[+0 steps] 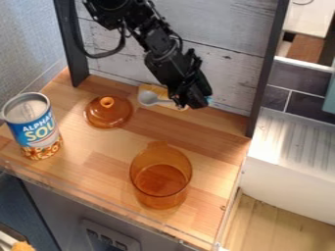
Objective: Get the silver spoon and put in the upper side of the table
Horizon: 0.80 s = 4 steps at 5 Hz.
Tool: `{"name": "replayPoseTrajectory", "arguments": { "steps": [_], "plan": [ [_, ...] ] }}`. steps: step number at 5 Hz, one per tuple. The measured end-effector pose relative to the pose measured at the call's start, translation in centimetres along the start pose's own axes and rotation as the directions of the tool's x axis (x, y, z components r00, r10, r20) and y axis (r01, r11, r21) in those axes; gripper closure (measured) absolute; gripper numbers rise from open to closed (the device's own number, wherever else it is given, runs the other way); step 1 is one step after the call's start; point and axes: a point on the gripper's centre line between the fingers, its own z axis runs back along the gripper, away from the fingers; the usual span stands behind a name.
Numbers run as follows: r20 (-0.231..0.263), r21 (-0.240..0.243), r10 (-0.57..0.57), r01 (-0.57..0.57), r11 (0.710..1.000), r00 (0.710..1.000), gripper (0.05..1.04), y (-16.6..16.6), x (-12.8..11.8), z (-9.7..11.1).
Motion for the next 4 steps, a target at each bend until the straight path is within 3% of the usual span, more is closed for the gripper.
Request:
{"name": "replayPoseTrajectory", "arguments": {
  "steps": [2, 3, 4],
  "plan": [
    [0.003, 0.012, 0.011, -0.011, 1.000, 1.000, 0.782, 0.8, 0.4, 0.0],
    [0.133, -0.013, -0.051, 0.053, 0.999, 0.990, 0.782, 1.6, 1.0, 0.1],
    [0.231, -0.001, -0.139, 0.143, 0.990, 0.963, 0.782, 2.9, 1.1, -1.4]
  ]
}}
